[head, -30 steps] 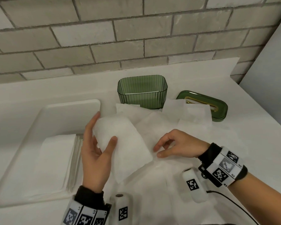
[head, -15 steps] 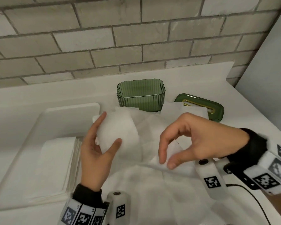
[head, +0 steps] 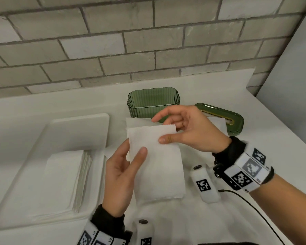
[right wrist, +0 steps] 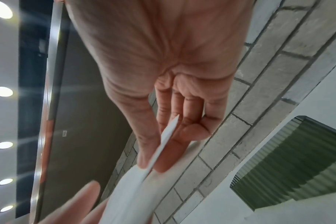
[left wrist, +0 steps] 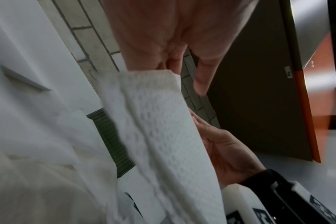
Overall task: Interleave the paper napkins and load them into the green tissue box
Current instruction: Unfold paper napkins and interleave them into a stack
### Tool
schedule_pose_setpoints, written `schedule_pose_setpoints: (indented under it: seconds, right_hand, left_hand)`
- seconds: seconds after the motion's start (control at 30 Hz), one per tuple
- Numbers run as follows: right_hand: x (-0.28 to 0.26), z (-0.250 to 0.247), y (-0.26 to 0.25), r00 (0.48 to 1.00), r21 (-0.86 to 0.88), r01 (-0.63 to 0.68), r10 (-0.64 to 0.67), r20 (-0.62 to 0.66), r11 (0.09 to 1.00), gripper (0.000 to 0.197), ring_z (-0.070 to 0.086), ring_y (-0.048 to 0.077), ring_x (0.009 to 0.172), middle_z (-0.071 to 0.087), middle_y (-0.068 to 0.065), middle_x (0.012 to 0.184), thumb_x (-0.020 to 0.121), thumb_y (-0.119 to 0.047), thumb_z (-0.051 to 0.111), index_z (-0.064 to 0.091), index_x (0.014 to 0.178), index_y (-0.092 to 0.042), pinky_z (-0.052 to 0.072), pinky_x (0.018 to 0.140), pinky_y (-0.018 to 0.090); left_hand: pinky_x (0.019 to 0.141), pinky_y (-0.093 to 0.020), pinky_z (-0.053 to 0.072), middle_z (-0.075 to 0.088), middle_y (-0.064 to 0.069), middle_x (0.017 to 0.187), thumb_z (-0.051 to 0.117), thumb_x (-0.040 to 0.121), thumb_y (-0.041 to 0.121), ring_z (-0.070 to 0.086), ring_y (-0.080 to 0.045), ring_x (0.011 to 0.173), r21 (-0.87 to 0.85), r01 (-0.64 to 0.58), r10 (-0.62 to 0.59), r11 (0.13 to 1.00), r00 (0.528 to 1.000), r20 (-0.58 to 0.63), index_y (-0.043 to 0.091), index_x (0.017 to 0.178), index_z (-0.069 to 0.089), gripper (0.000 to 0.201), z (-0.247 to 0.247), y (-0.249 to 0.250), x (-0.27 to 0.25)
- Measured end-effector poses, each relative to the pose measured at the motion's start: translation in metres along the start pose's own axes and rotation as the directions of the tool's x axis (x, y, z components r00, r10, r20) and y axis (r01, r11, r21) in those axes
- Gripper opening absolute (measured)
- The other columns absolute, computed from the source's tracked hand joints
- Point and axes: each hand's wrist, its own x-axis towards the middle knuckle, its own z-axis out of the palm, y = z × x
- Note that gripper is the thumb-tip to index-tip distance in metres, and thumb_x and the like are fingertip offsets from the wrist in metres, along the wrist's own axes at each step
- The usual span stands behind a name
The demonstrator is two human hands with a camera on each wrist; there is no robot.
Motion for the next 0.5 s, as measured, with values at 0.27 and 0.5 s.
schedule_pose_setpoints:
  seconds: [0.27,0.5]
  right_hand:
    - [0.004,-0.007,0.034,0.990,-0.039,-0.079,0.074,-0.118,0.996,0.036,0.064,0.022,0.063,0.073,0.010,0.082,0.072,-0.013,0.084,0.068,0.104,-0.011,0.052,0.064,0.023]
    - [-0.006,-0.017,0.081,0.946,-0.342,-0.292,0.322,0.032,0.893,0.030,0.067,0.023,0.077,0.073,0.001,0.087,0.071,-0.032,0.085,0.071,0.097,-0.027,0.055,0.079,0.035]
  left_hand:
    - [0.082,-0.033,0.061,0.074,-0.007,0.115,0.072,0.079,-0.009,0.072,-0.025,0.104,0.140,0.031,-0.004,0.990,0.983,-0.186,0.004,0.121,0.065,0.044,-0.022,-0.012,0.004]
    - [0.089,-0.045,0.058,0.062,-0.011,0.133,0.075,0.079,-0.009,0.065,-0.026,0.115,0.284,0.014,0.063,0.959,0.963,-0.261,0.045,0.139,0.046,0.086,-0.051,-0.015,0.015]
